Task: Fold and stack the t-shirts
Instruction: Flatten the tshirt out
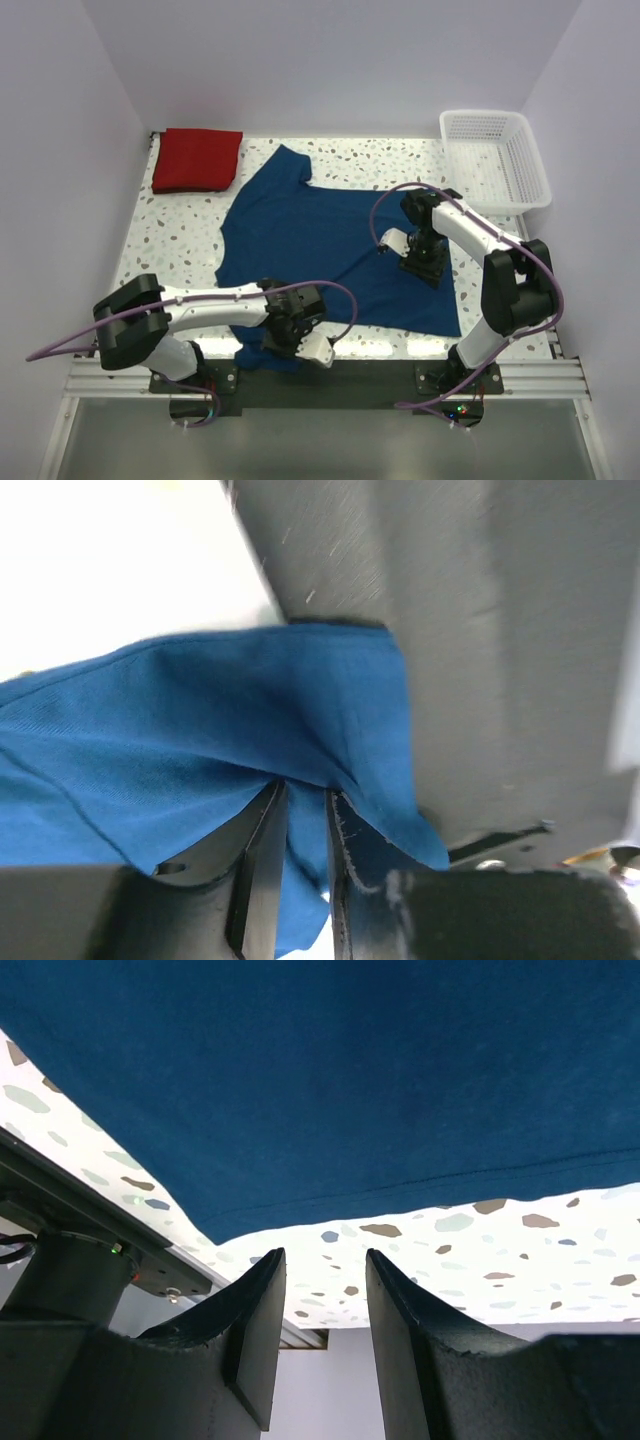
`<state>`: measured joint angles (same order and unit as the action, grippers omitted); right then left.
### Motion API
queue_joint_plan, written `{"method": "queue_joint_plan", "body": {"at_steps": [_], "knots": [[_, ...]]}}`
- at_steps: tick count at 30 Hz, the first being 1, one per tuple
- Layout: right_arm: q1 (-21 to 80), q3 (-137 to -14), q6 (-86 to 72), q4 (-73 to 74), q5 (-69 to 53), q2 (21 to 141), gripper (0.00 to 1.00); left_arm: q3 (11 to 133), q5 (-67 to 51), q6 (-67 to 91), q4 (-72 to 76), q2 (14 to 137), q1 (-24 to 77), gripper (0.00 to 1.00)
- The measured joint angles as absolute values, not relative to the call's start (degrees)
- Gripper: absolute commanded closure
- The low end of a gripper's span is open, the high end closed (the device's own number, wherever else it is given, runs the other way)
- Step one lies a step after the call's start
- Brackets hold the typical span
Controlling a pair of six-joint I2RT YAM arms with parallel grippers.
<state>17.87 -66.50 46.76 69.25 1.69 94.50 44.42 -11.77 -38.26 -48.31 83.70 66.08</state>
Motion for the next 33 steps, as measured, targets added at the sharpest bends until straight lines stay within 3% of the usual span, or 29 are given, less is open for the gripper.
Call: {"method": "queue_joint_plan", "body": {"at_steps": [4,7,13,17,33], "knots": [[17.82,-66.63,46.94,69.25,1.85,94.5,0.58,49.67,-16.56,-38.13,-51.92,83.88,65.84,0.66],[17.82,-66.63,46.89,69.14,1.83,94.5,0.59,55.29,-19.4,-38.52,-54.0,83.61,60.07,0.64],[17.82,-66.72,45.91,67.0,1.87,94.56,0.59,65.04,-20.51,-41.89,-51.35,84.33,30.24,0.64],[17.82,-67.31,44.97,65.04,1.91,96.03,0.59,66.06,-19.27,-43.77,-49.34,88.47,19.86,0.64],[19.29,-58.33,46.48,57.25,5.89,101.71,0.57,49.45,-13.02,-48.21,-42.33,89.62,11.22,0.68]]}}
